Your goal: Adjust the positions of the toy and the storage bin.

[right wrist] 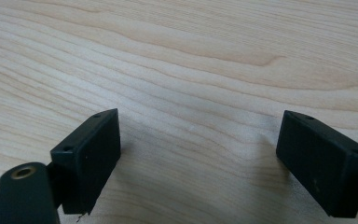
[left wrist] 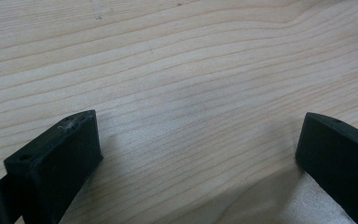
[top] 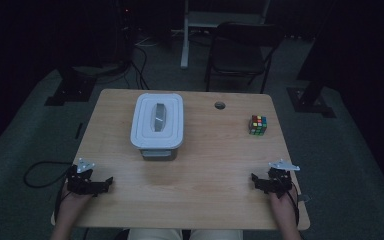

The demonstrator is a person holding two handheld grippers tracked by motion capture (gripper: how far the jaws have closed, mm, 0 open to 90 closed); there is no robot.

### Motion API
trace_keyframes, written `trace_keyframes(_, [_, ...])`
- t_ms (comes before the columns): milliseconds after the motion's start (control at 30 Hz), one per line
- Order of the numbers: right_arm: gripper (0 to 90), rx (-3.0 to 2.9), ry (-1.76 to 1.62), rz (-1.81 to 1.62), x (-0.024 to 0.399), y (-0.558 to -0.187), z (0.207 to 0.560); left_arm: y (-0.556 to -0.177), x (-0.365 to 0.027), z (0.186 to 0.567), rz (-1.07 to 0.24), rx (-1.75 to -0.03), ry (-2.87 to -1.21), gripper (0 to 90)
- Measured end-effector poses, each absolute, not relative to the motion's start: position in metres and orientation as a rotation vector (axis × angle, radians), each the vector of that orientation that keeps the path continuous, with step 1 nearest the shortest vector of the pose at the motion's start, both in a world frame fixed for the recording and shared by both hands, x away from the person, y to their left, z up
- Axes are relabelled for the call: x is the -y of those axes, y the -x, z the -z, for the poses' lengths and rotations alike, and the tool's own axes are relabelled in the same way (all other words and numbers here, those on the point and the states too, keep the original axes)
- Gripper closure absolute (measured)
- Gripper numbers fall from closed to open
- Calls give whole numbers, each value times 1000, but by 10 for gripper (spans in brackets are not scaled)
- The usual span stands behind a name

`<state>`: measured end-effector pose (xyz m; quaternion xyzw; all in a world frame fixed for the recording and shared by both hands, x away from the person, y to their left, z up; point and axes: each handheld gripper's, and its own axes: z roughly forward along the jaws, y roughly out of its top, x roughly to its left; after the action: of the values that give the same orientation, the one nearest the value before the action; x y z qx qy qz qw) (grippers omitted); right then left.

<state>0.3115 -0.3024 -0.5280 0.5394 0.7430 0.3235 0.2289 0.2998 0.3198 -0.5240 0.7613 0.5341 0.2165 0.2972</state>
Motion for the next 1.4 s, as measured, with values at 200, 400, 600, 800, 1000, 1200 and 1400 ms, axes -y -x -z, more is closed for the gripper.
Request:
trace_keyframes(200, [136,-2045,-1485,-891,302,-312,528,-300,-319,524,-581,-1427,-2019,7])
trace_keyframes(400, [136,-2057,-1475,-894,302,-311,528,-300,-320,524,-573,-1424,-2016,7])
trace_keyframes(600, [131,-2024,-1511,-876,299,-309,528,-298,-324,523,-546,-1421,-1989,7])
trace_keyframes(800, [129,-2008,-1530,-870,295,-308,528,-298,-320,524,-569,-1409,-2028,7])
trace_keyframes(1000, [129,-2042,-1498,-884,287,-311,527,-302,-315,524,-560,-1384,-2031,7])
trace_keyframes(1200, [134,-2040,-1513,-929,280,-317,525,-308,-307,523,-524,-1355,-2034,7])
trace_keyframes(1400, [139,-2056,-1465,-926,265,-325,521,-315,-302,521,-522,-1340,-2028,7])
